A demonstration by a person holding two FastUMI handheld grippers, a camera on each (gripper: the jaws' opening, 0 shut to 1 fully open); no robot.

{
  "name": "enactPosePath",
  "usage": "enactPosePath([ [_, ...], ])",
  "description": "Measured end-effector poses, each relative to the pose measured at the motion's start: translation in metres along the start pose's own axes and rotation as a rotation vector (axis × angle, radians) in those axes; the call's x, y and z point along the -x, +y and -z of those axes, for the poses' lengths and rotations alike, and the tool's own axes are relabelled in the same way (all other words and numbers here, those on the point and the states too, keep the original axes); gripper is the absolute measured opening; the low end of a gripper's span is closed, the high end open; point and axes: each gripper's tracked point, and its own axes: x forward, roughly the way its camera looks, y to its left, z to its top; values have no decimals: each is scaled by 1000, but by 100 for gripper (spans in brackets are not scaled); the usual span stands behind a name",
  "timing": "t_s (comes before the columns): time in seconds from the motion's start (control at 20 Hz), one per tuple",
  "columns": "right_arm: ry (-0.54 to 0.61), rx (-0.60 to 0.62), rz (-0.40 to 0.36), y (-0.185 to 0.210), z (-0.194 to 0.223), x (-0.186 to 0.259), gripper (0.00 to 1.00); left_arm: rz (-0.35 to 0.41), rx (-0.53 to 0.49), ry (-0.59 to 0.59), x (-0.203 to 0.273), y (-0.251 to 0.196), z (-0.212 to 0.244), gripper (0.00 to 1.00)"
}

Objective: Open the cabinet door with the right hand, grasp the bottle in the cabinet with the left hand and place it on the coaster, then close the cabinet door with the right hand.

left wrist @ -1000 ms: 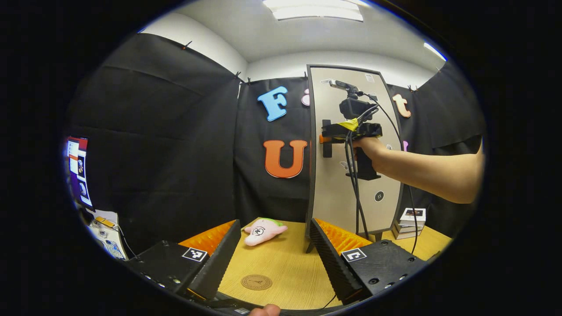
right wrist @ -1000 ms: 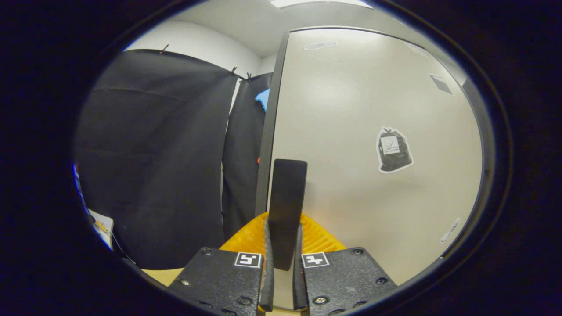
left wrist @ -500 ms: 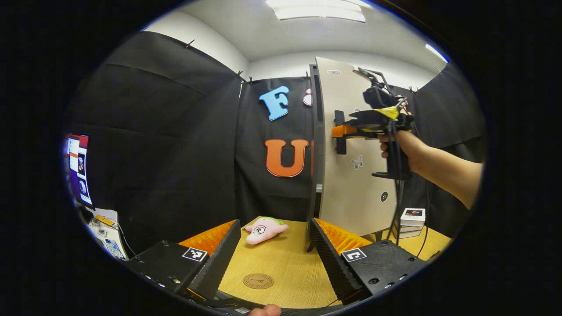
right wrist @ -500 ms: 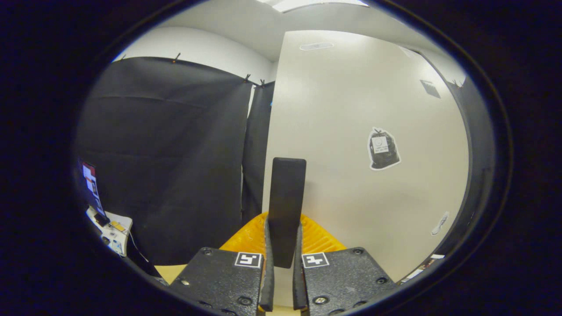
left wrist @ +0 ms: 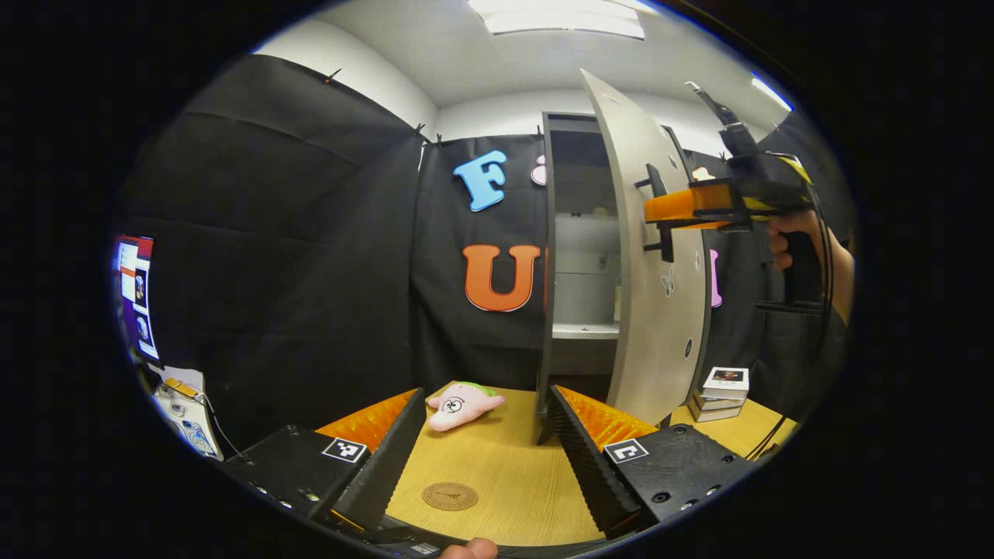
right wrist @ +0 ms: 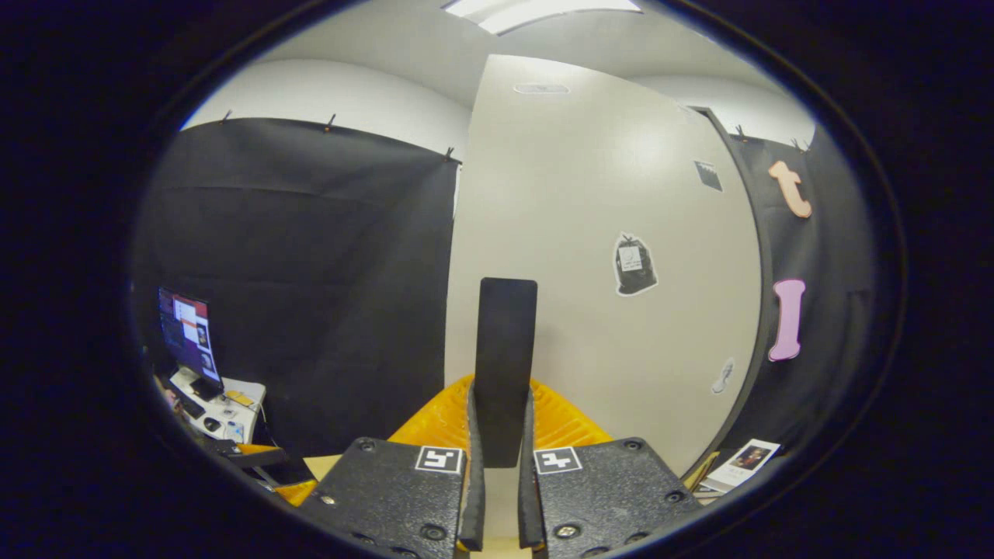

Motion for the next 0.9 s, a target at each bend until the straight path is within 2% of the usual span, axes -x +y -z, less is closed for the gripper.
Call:
enactPosePath([
  [0.25,5,6,44,-11,0,21,20,58,-14,1,-4,-28,-1,95],
  [0.7,-28,-15,208,-38,0,36,19,155,-19,-28,-13,-78,-11,95],
  [0.9,-28,13,309,-58,0,47,19,180,-30,-1,-11,-91,-1,95],
])
